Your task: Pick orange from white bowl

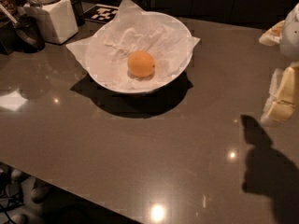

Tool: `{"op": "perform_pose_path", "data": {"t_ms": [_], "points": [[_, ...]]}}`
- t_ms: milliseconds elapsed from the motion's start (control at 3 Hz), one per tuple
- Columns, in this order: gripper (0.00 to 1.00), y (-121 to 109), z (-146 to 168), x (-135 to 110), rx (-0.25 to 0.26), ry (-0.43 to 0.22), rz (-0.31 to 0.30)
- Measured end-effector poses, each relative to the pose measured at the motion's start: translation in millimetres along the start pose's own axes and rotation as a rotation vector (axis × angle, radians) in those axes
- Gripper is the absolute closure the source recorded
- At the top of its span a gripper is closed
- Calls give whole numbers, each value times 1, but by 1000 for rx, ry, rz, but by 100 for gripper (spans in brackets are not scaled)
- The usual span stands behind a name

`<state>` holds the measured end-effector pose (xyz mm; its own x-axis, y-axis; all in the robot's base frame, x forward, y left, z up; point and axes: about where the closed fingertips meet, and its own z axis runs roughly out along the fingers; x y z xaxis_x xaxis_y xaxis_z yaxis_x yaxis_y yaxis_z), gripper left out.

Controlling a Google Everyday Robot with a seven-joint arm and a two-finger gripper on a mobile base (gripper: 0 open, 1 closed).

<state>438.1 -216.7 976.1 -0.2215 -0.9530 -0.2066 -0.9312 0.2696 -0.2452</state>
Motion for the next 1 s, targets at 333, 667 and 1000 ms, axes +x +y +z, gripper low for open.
{"op": "perform_pose_path", "data": {"t_ms": [333,667,1000], "points": [[0,0,0,0,0,0,0],[0,-5,1,-7,-39,27,20],[0,-50,9,-63,-50,77,-1]]}}
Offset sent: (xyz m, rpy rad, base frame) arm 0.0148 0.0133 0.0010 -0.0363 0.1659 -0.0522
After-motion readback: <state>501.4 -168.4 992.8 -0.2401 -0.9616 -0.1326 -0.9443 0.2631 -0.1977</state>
